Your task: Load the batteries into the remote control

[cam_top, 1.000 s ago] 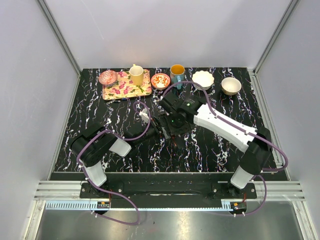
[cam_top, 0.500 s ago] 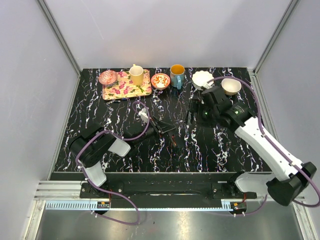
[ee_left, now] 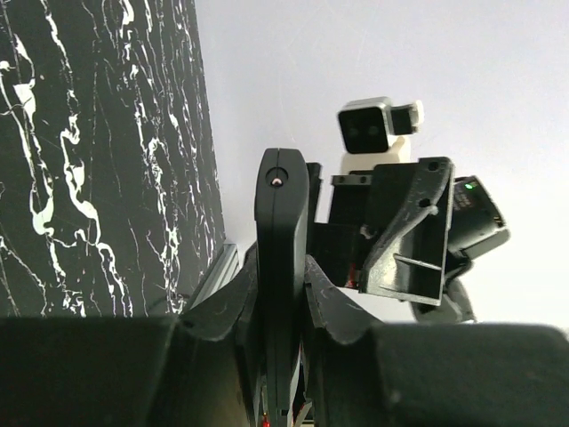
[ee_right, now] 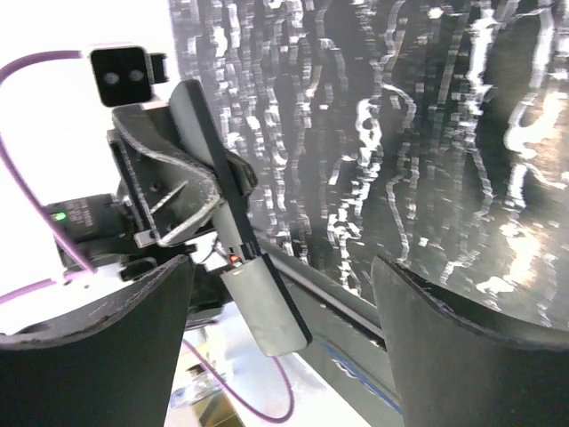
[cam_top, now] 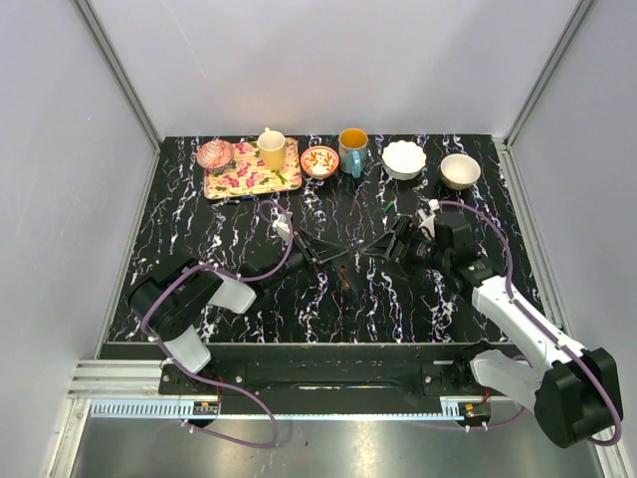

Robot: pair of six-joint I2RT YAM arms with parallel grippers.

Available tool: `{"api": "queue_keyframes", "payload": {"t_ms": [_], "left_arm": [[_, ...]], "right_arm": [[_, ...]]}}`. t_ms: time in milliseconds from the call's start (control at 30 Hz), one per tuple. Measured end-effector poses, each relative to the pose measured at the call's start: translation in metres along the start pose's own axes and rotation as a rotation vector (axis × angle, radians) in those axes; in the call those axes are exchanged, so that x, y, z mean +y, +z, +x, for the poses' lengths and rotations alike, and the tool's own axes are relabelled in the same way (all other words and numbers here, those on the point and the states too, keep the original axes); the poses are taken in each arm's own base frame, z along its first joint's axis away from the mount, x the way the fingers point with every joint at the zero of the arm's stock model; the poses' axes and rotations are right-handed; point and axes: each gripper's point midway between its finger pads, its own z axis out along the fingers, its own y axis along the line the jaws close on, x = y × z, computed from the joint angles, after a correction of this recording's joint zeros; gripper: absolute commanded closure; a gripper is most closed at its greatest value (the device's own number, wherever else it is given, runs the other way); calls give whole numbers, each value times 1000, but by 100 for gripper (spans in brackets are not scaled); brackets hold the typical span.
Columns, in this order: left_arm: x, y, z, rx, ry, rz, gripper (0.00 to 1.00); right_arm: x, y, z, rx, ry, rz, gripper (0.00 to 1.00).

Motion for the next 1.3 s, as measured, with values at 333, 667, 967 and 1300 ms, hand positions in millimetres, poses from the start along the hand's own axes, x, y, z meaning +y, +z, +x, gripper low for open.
{"api": "queue_keyframes", "payload": {"t_ms": [333, 667, 967, 1300], "left_arm": [[-14, -2, -2, -6, 12, 33, 100], [-24, -4, -3, -9, 20, 58, 100], [-24, -4, -3, -9, 21, 58, 100], [-24, -4, -3, -9, 20, 58, 100]], "right_arm": [[25, 12, 10, 67, 97, -293, 19], [28, 8, 25, 133, 59, -374, 28], [25, 5, 38, 202, 46, -392, 33], [18, 9, 43, 231, 50, -375, 40]]}}
